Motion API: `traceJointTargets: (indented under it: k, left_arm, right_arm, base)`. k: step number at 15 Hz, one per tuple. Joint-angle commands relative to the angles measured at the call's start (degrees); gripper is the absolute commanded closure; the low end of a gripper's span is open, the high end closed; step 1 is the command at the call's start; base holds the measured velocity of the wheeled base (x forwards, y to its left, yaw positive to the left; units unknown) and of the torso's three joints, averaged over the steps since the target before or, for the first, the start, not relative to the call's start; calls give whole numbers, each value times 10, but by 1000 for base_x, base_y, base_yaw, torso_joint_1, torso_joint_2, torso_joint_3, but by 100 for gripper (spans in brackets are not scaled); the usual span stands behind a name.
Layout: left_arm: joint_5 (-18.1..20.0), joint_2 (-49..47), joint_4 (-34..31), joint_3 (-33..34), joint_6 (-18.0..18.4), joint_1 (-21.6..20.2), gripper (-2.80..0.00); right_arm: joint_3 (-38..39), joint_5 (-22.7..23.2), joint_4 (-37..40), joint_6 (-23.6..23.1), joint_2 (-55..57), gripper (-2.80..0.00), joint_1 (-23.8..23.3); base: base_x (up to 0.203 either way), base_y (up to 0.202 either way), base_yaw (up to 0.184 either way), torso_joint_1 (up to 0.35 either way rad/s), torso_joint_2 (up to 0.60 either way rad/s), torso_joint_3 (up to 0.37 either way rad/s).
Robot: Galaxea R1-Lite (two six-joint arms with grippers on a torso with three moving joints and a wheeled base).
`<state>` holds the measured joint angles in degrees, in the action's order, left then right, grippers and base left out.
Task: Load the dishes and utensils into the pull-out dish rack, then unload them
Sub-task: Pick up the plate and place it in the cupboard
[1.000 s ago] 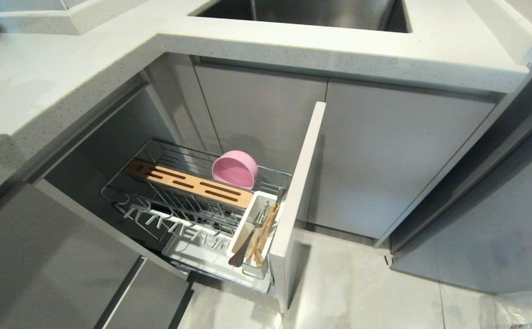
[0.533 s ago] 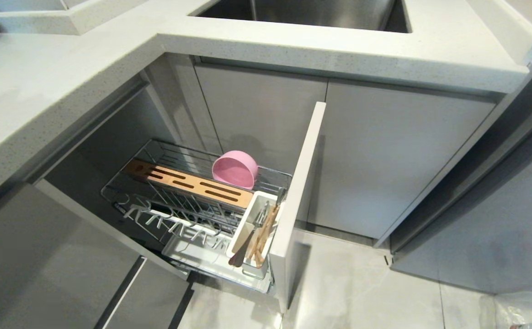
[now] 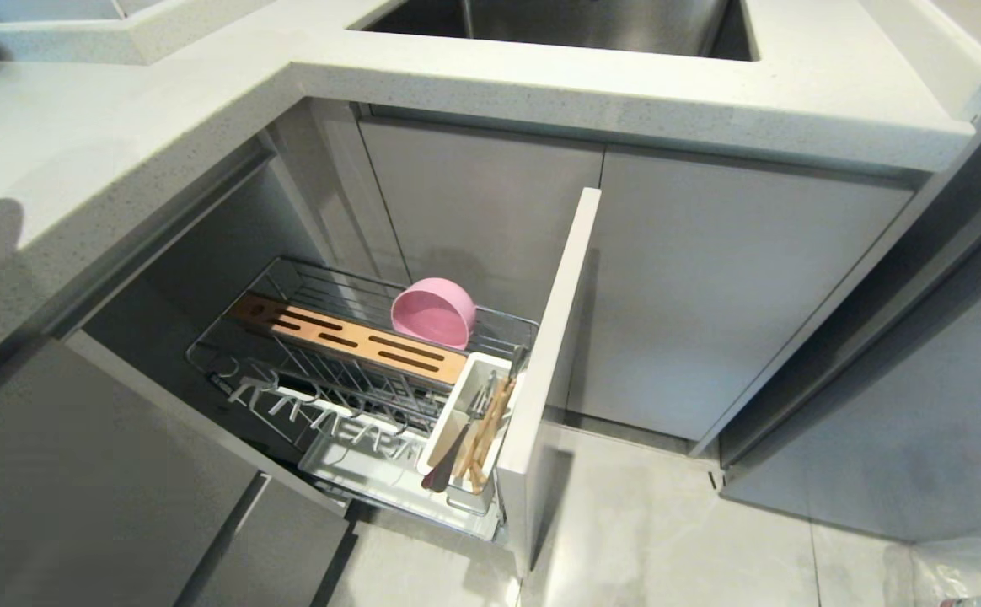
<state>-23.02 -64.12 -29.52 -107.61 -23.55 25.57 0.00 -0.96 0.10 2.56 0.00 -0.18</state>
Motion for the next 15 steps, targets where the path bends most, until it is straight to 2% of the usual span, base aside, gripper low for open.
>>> traceJointTargets:
  k: [1,3,5,7,11,14,15]
  left_arm:
    - [-2,7,57,11,-17,60,0]
    - [-3,-10,107,14,-63,112,0]
    - [-6,-29,128,13,-107,134,0]
    - [-20,-51,143,12,-141,138,0]
    - [-93,-132,178,12,-207,172,0]
    - [-120,-183,180,14,-265,192,0]
    - [-141,-199,179,15,-275,193,0]
  right_arm:
    - [1,0,0,1,0,0,0]
    - [1,0,0,0,0,0,0]
    - [1,0,0,1,0,0,0]
    - [1,0,0,1,0,0,0]
    - [1,0,0,1,0,0,0]
    - [1,0,0,0,0,0,0]
    - [1,0,0,0,0,0,0]
  base:
    - [0,0,0,0,0,0]
    - [0,0,0,0,0,0]
    - [0,0,0,0,0,0]
    - [0,0,0,0,0,0]
    - [0,0,0,0,0,0]
    - [0,0,0,0,0,0]
    - [0,0,0,0,0,0]
